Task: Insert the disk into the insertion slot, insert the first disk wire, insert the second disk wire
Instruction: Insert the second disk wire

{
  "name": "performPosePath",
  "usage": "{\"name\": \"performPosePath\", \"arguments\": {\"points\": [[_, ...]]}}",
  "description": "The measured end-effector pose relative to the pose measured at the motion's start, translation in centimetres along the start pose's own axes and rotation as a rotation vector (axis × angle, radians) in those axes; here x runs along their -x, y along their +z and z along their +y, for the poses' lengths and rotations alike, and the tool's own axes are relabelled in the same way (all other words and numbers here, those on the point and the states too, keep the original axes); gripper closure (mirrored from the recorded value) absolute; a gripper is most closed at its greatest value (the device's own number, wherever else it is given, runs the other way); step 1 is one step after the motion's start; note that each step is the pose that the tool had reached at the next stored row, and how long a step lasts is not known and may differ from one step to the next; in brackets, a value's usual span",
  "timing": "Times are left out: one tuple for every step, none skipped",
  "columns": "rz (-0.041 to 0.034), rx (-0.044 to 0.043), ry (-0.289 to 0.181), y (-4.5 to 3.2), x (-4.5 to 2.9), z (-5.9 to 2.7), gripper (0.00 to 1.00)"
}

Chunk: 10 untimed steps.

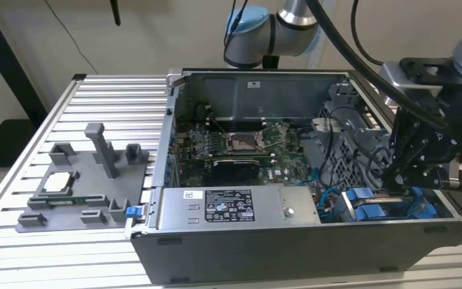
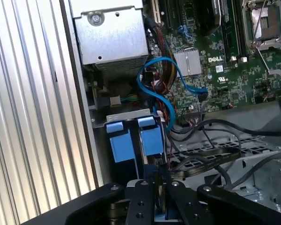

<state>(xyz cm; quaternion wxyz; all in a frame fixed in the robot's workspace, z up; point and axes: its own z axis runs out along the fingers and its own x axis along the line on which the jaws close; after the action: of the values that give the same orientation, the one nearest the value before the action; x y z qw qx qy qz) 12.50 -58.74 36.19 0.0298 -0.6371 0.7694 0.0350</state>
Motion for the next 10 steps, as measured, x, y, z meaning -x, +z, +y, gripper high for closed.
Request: {"name": "performPosePath", "arguments": {"points": [[0.0002, 0.0008, -0.009, 0.01, 0.02, 0.0, 1.0], [0.0005, 0.0015, -0.016, 0.01, 0.04, 0.0, 1.0], [0.0007, 0.002, -0.023, 0.01, 0.05, -0.01, 1.0], [0.0008, 0.0022, -0.025, 0.0, 0.05, -0.01, 1.0], [0.0008, 0.0023, -0.025, 0.0, 0.05, -0.01, 1.0], [0.0007, 0.0023, -0.026, 0.01, 0.05, -0.01, 1.0], [0.0007, 0.0023, -0.026, 0.01, 0.05, -0.01, 1.0], [0.0007, 0.0023, -0.026, 0.01, 0.05, -0.01, 1.0], [0.0008, 0.0023, -0.026, 0.01, 0.05, -0.01, 1.0], [0.0007, 0.0023, -0.026, 0.01, 0.05, -0.01, 1.0]]}}
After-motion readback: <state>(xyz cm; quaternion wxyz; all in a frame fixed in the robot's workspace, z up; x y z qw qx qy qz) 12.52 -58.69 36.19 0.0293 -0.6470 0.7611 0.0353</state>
